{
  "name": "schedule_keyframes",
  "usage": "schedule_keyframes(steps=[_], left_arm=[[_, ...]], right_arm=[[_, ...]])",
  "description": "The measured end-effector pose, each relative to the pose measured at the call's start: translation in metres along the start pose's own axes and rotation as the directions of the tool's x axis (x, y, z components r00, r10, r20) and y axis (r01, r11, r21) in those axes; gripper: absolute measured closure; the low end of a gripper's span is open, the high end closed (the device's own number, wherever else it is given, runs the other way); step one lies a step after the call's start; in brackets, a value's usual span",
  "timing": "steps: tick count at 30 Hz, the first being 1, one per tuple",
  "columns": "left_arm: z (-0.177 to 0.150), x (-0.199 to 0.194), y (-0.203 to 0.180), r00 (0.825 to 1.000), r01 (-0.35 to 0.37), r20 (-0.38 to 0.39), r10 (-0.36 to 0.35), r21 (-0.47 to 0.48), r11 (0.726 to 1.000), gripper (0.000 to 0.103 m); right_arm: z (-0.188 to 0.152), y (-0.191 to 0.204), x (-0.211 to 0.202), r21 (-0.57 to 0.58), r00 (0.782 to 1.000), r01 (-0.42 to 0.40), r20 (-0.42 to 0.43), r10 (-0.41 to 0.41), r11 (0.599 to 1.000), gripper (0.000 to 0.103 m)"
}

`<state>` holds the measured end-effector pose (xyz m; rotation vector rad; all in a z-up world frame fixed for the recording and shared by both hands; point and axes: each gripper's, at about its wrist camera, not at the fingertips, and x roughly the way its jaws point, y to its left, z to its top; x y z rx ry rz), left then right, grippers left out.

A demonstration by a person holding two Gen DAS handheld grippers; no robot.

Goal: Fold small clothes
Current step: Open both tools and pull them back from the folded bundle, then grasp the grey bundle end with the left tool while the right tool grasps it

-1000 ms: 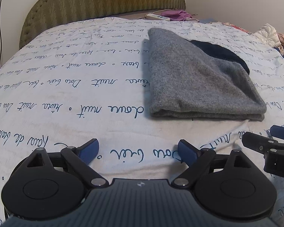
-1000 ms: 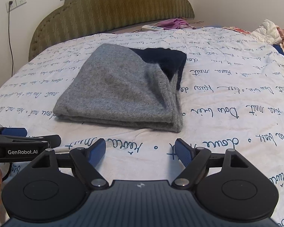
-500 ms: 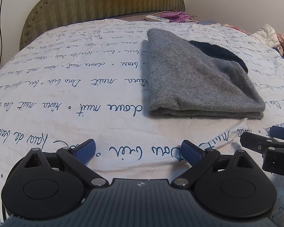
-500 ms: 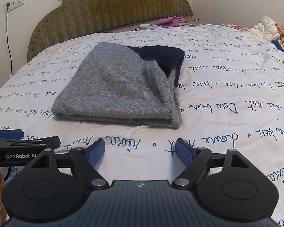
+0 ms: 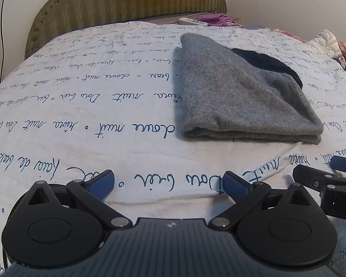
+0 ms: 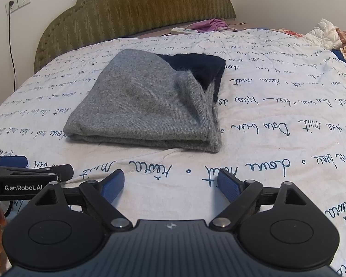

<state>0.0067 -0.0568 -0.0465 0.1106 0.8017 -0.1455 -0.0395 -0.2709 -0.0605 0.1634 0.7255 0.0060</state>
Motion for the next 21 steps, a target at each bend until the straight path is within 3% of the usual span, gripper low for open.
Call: schedule_keyframes(steps=[21], left_arm=[[0.0080,-0.0084,0.0079,1.000,0.026,0.008,-0.026,-0.016,1.000,0.003]], right_arm=[[0.0026,-0.0002,-0.0097,-0.001,0.999,-0.001,0.034,0.001,1.000,0.014]])
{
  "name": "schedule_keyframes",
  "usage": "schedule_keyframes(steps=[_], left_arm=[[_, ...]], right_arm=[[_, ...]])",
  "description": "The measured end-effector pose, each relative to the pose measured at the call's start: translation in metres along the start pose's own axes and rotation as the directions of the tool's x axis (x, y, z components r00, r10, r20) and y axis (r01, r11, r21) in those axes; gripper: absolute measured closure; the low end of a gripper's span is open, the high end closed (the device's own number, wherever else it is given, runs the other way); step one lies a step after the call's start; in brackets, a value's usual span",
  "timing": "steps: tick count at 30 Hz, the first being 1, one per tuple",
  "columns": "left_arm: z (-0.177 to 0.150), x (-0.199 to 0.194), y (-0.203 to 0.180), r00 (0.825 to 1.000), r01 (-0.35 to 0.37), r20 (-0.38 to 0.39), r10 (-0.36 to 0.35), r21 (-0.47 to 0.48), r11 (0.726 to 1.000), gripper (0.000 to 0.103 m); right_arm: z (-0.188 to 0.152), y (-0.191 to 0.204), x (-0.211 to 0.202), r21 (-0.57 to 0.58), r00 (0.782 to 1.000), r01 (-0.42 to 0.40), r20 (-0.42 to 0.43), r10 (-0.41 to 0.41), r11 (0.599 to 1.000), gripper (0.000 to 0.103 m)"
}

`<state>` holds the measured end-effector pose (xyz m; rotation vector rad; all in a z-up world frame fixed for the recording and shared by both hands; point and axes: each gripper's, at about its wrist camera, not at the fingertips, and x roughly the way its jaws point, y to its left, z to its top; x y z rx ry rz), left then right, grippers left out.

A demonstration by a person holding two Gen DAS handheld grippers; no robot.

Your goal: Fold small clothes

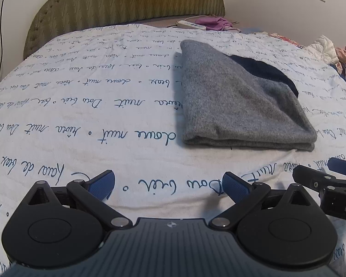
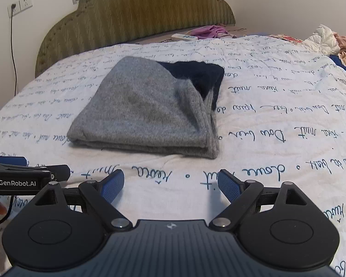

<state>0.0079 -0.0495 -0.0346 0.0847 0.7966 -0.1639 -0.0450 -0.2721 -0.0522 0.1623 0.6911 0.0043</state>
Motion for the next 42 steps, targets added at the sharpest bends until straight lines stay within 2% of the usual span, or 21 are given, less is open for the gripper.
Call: schedule_keyframes(steps=[7,11,14,17,19,22,25,26,27,28,29,30,31,33,35,38,42], left_arm=[[0.015,0.004,0.006,1.000,0.022,0.007,-0.022,-0.013,1.000,0.003],[0.039,0.014,0.017,0.995,0.099,0.008,-0.099,-0.065,0.993,0.003],[0.057,0.034,0.033,0.981,0.187,-0.023,-0.193,-0.156,0.970,0.006],[0.069,0.060,0.047,0.938,0.322,-0.043,-0.344,-0.260,0.910,0.012],[0.075,0.077,0.054,0.897,0.406,-0.042,-0.440,-0.319,0.856,0.011],[0.085,0.101,0.056,0.854,0.474,-0.036,-0.519,-0.359,0.804,0.012],[0.092,0.120,0.051,0.821,0.526,-0.032,-0.570,-0.348,0.776,0.016],[0.093,0.125,0.049,0.810,0.543,-0.032,-0.586,-0.337,0.769,0.020],[0.092,0.128,0.045,0.798,0.559,-0.039,-0.601,-0.322,0.764,0.035],[0.091,0.131,0.042,0.788,0.571,-0.052,-0.614,-0.310,0.760,0.055],[0.087,0.134,0.040,0.779,0.579,-0.070,-0.623,-0.300,0.758,0.062],[0.084,0.135,0.038,0.777,0.582,-0.075,-0.624,-0.289,0.760,0.075],[0.081,0.135,0.038,0.782,0.582,-0.070,-0.620,-0.275,0.765,0.083],[0.079,0.132,0.039,0.786,0.581,-0.058,-0.616,-0.271,0.767,0.088],[0.079,0.123,0.039,0.799,0.571,-0.038,-0.600,-0.264,0.777,0.089],[0.079,0.099,0.039,0.822,0.554,-0.008,-0.570,-0.220,0.803,0.090],[0.069,0.066,0.049,0.820,0.562,0.023,-0.572,-0.224,0.796,0.090]], right_arm=[[0.009,-0.011,0.005,0.046,0.999,-0.038,0.009,0.037,0.998,0.014],[0.026,-0.037,0.018,0.143,0.995,-0.098,0.019,0.096,0.985,0.014],[0.040,-0.059,0.038,0.219,0.988,-0.152,0.012,0.153,0.964,0.014],[0.049,-0.079,0.060,0.303,0.972,-0.224,0.005,0.233,0.926,0.014],[0.054,-0.090,0.075,0.361,0.952,-0.289,0.013,0.305,0.887,0.014],[0.062,-0.101,0.098,0.404,0.912,-0.387,0.032,0.409,0.829,0.015],[0.071,-0.105,0.119,0.413,0.877,-0.448,0.032,0.479,0.793,0.019],[0.074,-0.103,0.124,0.406,0.868,-0.463,0.029,0.495,0.788,0.022],[0.076,-0.100,0.128,0.395,0.862,-0.472,0.018,0.507,0.788,0.035],[0.078,-0.096,0.132,0.382,0.860,-0.470,-0.004,0.511,0.795,0.052],[0.078,-0.091,0.133,0.365,0.866,-0.457,-0.025,0.499,0.811,0.060],[0.078,-0.088,0.133,0.348,0.876,-0.440,-0.039,0.481,0.828,0.072],[0.077,-0.087,0.133,0.346,0.879,-0.432,-0.046,0.475,0.833,0.078],[0.076,-0.093,0.136,0.393,0.874,-0.431,-0.041,0.484,0.812,0.086],[0.074,-0.098,0.138,0.444,0.865,-0.439,-0.027,0.501,0.781,0.088],[0.072,-0.098,0.133,0.473,0.857,-0.448,-0.017,0.516,0.759,0.089],[0.068,-0.095,0.120,0.482,0.834,-0.478,-0.013,0.552,0.734,0.089]])
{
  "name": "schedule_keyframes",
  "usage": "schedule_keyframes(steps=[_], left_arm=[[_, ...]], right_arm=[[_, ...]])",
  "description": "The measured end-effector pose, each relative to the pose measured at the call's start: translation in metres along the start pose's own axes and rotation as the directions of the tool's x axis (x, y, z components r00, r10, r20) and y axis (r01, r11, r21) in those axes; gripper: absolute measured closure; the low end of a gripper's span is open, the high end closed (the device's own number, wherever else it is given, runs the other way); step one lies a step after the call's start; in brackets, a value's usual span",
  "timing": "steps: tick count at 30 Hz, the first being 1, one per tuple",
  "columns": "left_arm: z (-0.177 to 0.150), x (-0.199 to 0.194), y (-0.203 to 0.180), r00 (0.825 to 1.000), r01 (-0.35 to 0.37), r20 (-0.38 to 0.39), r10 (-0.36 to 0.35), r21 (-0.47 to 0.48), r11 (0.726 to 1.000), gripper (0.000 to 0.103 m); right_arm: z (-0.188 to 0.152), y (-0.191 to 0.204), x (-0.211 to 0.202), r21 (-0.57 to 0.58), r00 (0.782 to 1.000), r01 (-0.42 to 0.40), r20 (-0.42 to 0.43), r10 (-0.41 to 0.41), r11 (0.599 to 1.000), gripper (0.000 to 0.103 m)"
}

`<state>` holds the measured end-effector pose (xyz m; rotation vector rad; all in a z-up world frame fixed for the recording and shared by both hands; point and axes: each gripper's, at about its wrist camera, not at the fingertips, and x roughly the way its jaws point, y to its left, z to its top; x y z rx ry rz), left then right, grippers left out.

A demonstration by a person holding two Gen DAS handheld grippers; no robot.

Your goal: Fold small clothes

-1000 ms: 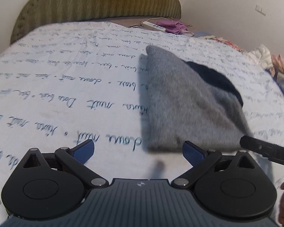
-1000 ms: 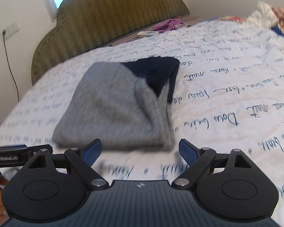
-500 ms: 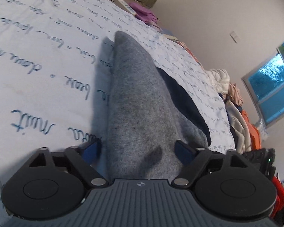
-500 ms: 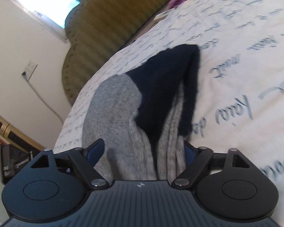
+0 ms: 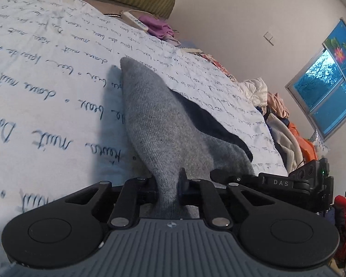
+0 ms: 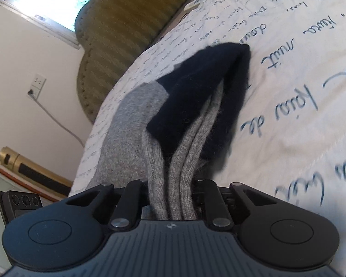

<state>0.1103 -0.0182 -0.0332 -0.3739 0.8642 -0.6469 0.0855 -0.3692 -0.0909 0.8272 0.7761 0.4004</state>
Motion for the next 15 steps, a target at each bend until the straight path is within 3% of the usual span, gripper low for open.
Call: schedule_keyframes(steps=[5,8,9,10,11,12,13,15], left_arm=[[-0.034,-0.024,-0.004,0.999,-0.025,-0.024,0.025,0.000,1.000,0.091],[-0.045,-0.018,-0.005,0.995,-0.089,-0.042,0.090,0.033,0.995,0.088],[-0.045,-0.016,-0.004,0.993,-0.105,-0.052,0.107,0.026,0.994,0.084],[-0.044,-0.018,-0.003,0.991,-0.120,-0.052,0.120,0.012,0.993,0.072],[-0.044,-0.021,-0.005,0.991,-0.130,-0.037,0.130,0.005,0.991,0.070],[-0.043,-0.029,-0.007,0.986,-0.166,-0.007,0.166,0.012,0.986,0.061],[-0.044,-0.035,-0.011,0.978,-0.209,0.023,0.208,0.034,0.977,0.049],[-0.046,-0.045,-0.021,0.950,-0.305,0.088,0.298,0.074,0.949,0.036]], right_arm=[[-0.025,0.015,-0.017,-0.035,0.999,-0.012,-0.030,0.011,0.999,0.089],[-0.038,0.017,-0.018,-0.066,0.997,0.052,-0.045,-0.055,0.996,0.084],[-0.042,0.016,-0.017,-0.074,0.995,0.090,-0.047,-0.093,0.993,0.083],[-0.045,0.017,-0.017,-0.086,0.993,0.112,-0.040,-0.115,0.990,0.083],[-0.048,0.020,-0.019,-0.096,0.991,0.132,-0.024,-0.134,0.987,0.081],[-0.051,0.028,-0.022,-0.117,0.985,0.171,-0.001,-0.172,0.978,0.077],[-0.056,0.037,-0.028,-0.154,0.973,0.229,0.038,-0.226,0.961,0.072],[-0.072,0.061,-0.041,-0.235,0.926,0.373,0.146,-0.347,0.897,0.061]])
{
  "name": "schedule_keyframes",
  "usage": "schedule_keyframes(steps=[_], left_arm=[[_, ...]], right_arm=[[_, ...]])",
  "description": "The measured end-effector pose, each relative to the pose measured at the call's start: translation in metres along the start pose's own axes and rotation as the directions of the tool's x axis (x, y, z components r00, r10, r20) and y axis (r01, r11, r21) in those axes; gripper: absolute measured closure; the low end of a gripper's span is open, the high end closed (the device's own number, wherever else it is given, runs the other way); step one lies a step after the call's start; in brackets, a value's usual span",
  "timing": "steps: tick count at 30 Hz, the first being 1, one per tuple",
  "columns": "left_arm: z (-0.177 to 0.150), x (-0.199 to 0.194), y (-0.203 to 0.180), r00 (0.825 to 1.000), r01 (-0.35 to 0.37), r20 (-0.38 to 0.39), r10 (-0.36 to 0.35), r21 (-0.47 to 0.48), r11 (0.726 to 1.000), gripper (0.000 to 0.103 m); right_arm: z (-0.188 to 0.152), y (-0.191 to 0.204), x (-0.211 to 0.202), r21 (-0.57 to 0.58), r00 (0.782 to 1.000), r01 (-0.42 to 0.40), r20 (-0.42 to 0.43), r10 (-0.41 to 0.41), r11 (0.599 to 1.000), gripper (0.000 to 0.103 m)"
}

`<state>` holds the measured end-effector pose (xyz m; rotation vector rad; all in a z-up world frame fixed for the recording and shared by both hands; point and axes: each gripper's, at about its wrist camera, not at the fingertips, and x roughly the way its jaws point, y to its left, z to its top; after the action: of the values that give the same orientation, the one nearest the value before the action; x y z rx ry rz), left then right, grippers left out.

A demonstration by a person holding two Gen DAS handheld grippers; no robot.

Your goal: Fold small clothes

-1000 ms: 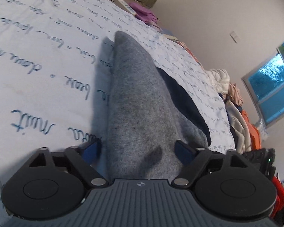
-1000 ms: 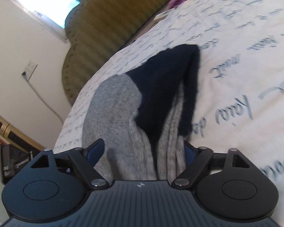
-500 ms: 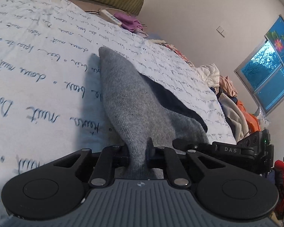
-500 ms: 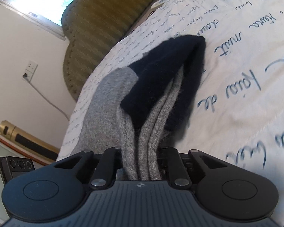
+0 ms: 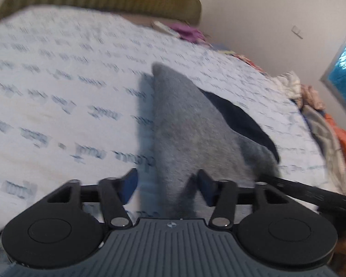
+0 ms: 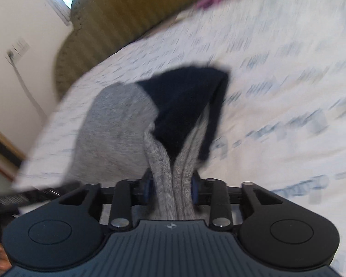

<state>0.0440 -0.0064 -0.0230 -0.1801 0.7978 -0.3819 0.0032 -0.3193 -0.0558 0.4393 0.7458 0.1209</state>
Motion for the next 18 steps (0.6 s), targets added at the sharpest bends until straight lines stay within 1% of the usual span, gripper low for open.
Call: schedule_keyframes(steps=[1,2,3,5,7,10,11,13,15,18], left_arm=[[-0.003,-0.005,-0.003,0.999,-0.033,0.020,0.032,0.019,0.999,0.034],[-0.005,-0.009,-0.006,0.998,-0.054,0.026,0.053,0.035,0.998,0.033],[-0.008,-0.010,-0.009,0.997,-0.072,0.018,0.071,0.047,0.996,0.033],[-0.016,-0.009,-0.015,0.993,-0.114,-0.005,0.114,0.062,0.992,0.033],[-0.022,-0.012,-0.020,0.990,-0.140,-0.010,0.141,0.076,0.987,0.032],[-0.029,-0.021,-0.028,0.986,-0.166,0.001,0.167,0.099,0.981,0.030],[-0.031,-0.024,-0.030,0.985,-0.172,0.004,0.173,0.105,0.979,0.029],[-0.035,-0.029,-0.033,0.983,-0.184,0.017,0.183,0.113,0.976,0.027],[-0.040,-0.031,-0.037,0.981,-0.195,0.021,0.194,0.127,0.973,0.027],[-0.049,-0.034,-0.043,0.975,-0.222,0.033,0.220,0.155,0.963,0.025]], right_arm=[[-0.007,0.009,-0.011,-0.037,0.997,0.060,0.041,-0.058,0.998,0.051],[-0.013,0.015,-0.020,-0.063,0.993,0.093,0.074,-0.088,0.994,0.046],[-0.020,0.019,-0.024,-0.085,0.992,0.099,0.089,-0.092,0.991,0.041],[-0.030,0.023,-0.022,-0.131,0.992,0.113,0.068,-0.105,0.985,0.039],[-0.037,0.025,-0.015,-0.147,0.982,0.187,0.045,-0.182,0.971,0.039],[-0.038,0.030,-0.031,-0.109,0.977,0.203,0.091,-0.193,0.973,0.039],[-0.039,0.034,-0.037,-0.112,0.974,0.210,0.114,-0.198,0.971,0.037],[-0.042,0.045,-0.049,-0.140,0.966,0.232,0.148,-0.212,0.962,0.024],[-0.048,0.055,-0.055,-0.172,0.961,0.246,0.169,-0.217,0.954,0.023],[-0.056,0.061,-0.055,-0.187,0.961,0.247,0.169,-0.217,0.951,0.022]])
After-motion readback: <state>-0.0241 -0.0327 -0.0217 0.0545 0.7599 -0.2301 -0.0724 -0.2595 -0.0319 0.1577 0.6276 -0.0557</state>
